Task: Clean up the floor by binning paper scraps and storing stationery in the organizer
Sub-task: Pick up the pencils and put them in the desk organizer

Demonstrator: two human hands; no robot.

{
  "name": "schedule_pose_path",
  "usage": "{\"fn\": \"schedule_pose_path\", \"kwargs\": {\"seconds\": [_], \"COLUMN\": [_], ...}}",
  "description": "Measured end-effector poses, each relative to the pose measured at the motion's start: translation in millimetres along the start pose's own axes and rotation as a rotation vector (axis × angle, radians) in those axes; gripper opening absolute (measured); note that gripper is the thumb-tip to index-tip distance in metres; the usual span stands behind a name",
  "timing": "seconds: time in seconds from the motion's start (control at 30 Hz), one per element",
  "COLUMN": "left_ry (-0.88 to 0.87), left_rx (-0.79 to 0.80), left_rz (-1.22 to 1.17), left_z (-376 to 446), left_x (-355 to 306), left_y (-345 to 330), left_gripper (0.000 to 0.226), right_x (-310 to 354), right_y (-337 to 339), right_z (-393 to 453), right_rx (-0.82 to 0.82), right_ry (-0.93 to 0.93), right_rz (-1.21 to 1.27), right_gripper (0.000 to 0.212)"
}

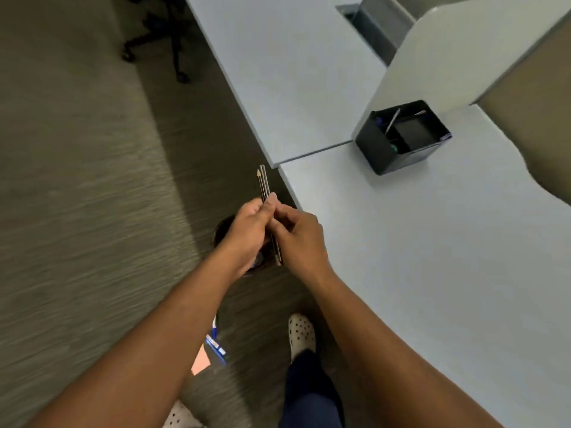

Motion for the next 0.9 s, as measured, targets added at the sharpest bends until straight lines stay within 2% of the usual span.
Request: {"fn": "schedule_pose_path", "kwargs": {"seconds": [0.1,0.2,0.33,0.57,0.9], "left_ry": [0.023,-0.047,-0.133,-0.204,-0.274], "left_rx": [0.113,0.186,0.223,0.195,0.227], "left_rz": [0.127,0.28,0.34,0.425,0.528], "left_z": [2,11,27,84,161], "left_x": [-20,-46,-68,-78,-102], "left_y": [-66,-120,-178,-247,-308], "left_gripper": [0.027,0.026,0.018,0.019,0.017], "right_x": [-6,-15,-36,-88,-119], "right_y": [69,128,182,235,276], "right_z": [-5,-9,-4,42,128], "right_rx": [-0.073,-0.128,-0.154,-0.149,-0.076], "right_ry": [-0.057,-0.089,-0.129,-0.177,-0.109], "right_rz": [0.062,0.118,0.174,0.239,0.229], "right_gripper": [0.019,0.012,0.016,0.015,0.019]}}
Point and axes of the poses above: each hand's wrist, its own z-axis towards the middle knuckle, its own y-axis out of the back of the hand, x = y × z, the point moved 9 cm from there along z, towards the middle knuckle, and after that the axes turned 11 degrees about -z, right-handed, at the moved point
